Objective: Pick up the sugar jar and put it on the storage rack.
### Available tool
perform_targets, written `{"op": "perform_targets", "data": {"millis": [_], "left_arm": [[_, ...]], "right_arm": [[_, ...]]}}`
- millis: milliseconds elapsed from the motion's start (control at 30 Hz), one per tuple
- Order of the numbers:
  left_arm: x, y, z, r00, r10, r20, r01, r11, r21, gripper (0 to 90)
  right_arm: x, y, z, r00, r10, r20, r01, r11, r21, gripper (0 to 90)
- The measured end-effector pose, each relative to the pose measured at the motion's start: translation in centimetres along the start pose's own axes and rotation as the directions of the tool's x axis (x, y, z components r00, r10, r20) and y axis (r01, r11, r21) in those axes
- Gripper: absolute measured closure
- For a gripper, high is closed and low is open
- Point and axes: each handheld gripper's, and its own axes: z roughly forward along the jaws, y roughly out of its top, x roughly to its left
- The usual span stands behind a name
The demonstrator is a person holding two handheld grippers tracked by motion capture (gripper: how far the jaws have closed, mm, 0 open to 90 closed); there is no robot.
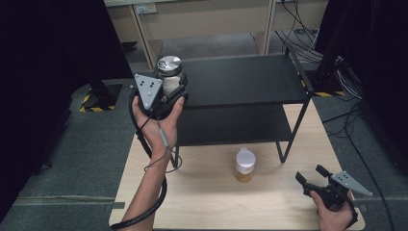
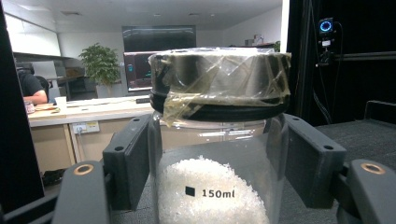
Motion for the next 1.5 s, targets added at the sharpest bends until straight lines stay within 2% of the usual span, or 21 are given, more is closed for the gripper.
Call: {"op": "perform_targets", "data": {"millis": [233,600,633,667,733,900,1333,1500], "left_arm": [[0.4,-0.1,0.2,0.999,-0.045,0.007,0.045,0.999,0.001,30.7],[0.7,0.2,0.1,0.9984,-0.053,0.02,0.053,0.9985,0.012,28.9],[1.2,0.2,0.0,0.9946,-0.093,0.047,0.092,0.9957,0.01,25.6],[1.3,0.2,-0.1,0.9944,-0.092,0.052,0.092,0.9958,0.003,22.2],[1.0,0.2,-0.4,0.9972,-0.061,0.044,0.061,0.9981,-0.01,16.3],[0.5,0.2,-0.8,0.9994,-0.027,0.019,0.028,0.9992,-0.028,8.4],[0.5,-0.8,-2.0,0.9998,0.003,0.017,-0.002,0.9984,-0.056,6.2],[0.5,-1.3,-2.9,0.9998,-0.005,0.02,0.006,0.998,-0.063,6.4]], "right_arm": [[0.0,0.0,0.0,1.0,-0.002,0.0,0.002,1.0,0.001,4.6],[0.0,0.0,0.0,1.0,0.0,-0.001,0.0,1.0,0.003,4.6],[0.0,0.0,0.0,1.0,-0.001,-0.001,0.001,1.0,0.002,4.6],[0.0,0.0,0.0,1.0,-0.002,-0.001,0.002,1.0,0.002,4.6],[0.0,0.0,0.0,1.0,-0.001,-0.001,0.001,1.0,0.003,4.6],[0.1,0.1,0.0,1.0,-0.004,0.0,0.004,1.0,0.004,4.6],[0.0,0.1,0.0,1.0,-0.001,-0.001,0.001,1.0,0.005,4.6],[0.0,0.1,0.0,1.0,-0.002,-0.001,0.002,1.0,0.005,4.6]]}}
